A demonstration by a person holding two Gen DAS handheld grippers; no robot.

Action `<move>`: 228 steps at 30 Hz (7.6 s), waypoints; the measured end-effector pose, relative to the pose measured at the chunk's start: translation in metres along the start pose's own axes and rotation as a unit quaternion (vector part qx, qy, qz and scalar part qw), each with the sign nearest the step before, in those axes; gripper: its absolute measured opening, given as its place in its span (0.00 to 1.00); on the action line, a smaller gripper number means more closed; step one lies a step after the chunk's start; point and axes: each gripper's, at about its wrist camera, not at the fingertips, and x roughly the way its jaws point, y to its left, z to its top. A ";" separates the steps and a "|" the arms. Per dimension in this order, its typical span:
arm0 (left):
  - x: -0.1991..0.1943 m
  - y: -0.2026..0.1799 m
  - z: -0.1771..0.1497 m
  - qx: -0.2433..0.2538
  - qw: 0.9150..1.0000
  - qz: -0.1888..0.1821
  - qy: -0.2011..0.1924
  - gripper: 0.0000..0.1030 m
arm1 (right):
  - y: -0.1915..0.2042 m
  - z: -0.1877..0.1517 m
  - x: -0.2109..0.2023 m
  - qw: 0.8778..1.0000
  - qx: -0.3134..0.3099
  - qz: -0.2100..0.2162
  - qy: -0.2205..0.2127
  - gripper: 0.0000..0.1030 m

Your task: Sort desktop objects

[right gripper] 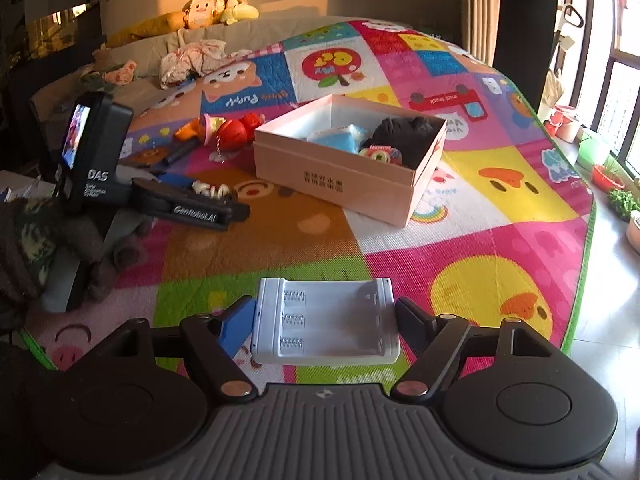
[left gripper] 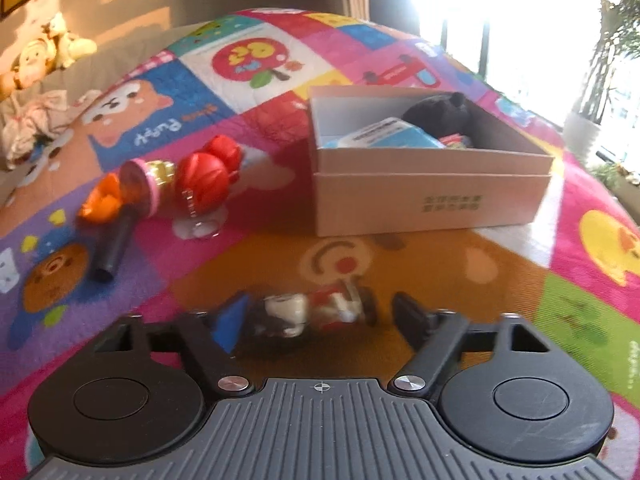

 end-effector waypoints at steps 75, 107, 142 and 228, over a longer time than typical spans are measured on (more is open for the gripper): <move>-0.027 0.118 -0.020 -0.145 0.987 0.056 -0.051 0.93 | 0.069 0.124 0.113 0.993 -0.109 0.054 0.004 0.68; -0.050 0.043 -0.035 0.032 0.999 0.009 0.015 0.56 | -0.097 0.006 0.083 0.957 0.271 -0.099 -0.029 0.98; -0.021 0.028 0.011 0.087 0.982 -0.167 -0.013 0.96 | -0.073 -0.006 0.090 0.964 0.245 -0.097 -0.039 1.00; -0.015 -0.008 0.090 0.026 0.983 -0.093 -0.158 0.93 | -0.055 0.226 0.061 0.988 0.065 -0.016 -0.137 0.47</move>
